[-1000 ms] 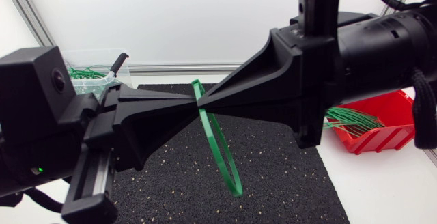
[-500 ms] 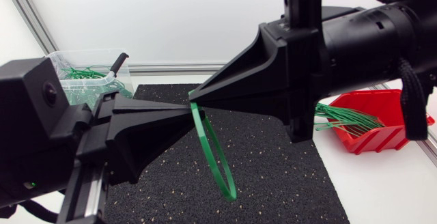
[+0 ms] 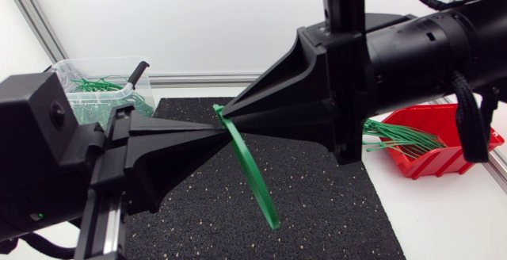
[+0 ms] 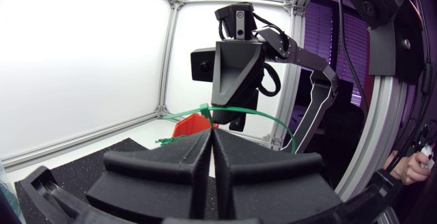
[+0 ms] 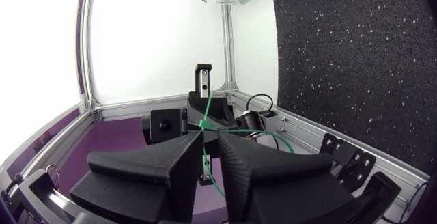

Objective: Take a green cable tie from the red box, thread the tail through the head to close it, then place it in the transparent bin on the left.

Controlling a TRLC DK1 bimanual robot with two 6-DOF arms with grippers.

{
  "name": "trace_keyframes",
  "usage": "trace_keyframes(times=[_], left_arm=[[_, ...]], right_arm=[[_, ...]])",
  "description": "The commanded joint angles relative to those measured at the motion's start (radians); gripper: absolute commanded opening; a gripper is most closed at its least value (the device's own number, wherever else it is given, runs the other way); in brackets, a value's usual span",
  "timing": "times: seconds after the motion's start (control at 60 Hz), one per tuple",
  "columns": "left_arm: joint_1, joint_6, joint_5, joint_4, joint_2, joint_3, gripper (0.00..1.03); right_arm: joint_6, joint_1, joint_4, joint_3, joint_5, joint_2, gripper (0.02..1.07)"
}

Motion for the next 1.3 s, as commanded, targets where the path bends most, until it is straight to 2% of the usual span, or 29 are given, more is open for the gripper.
trace_keyframes(times=[0.0, 0.1, 0.3, 0.417, 0.65, 0.983, 1.283], left_arm=[[0.021, 0.051, 0.017, 0.017, -0.020, -0.010, 0.04], [0.054, 0.078, 0.017, 0.011, -0.020, -0.009, 0.04], [0.084, 0.177, 0.019, 0.008, 0.006, -0.019, 0.04], [0.084, 0.239, 0.016, 0.013, 0.011, -0.032, 0.04], [0.077, 0.348, -0.043, 0.024, 0.020, -0.053, 0.04], [-0.015, 0.482, -0.165, 0.036, 0.025, -0.071, 0.04], [-0.035, 0.511, -0.192, 0.044, 0.043, -0.073, 0.04]], right_arm=[[-0.030, -0.011, -0.021, 0.013, 0.009, -0.023, 0.43], [-0.067, -0.013, -0.029, 0.017, 0.011, -0.032, 0.47], [-0.143, -0.042, -0.041, 0.025, 0.014, -0.017, 0.47], [-0.197, -0.058, -0.041, 0.033, 0.020, 0.000, 0.47], [-0.324, -0.079, -0.041, 0.059, 0.021, 0.061, 0.47], [-0.426, -0.045, -0.023, 0.070, 0.024, 0.120, 0.47], [-0.453, -0.001, -0.020, 0.076, 0.023, 0.132, 0.47]])
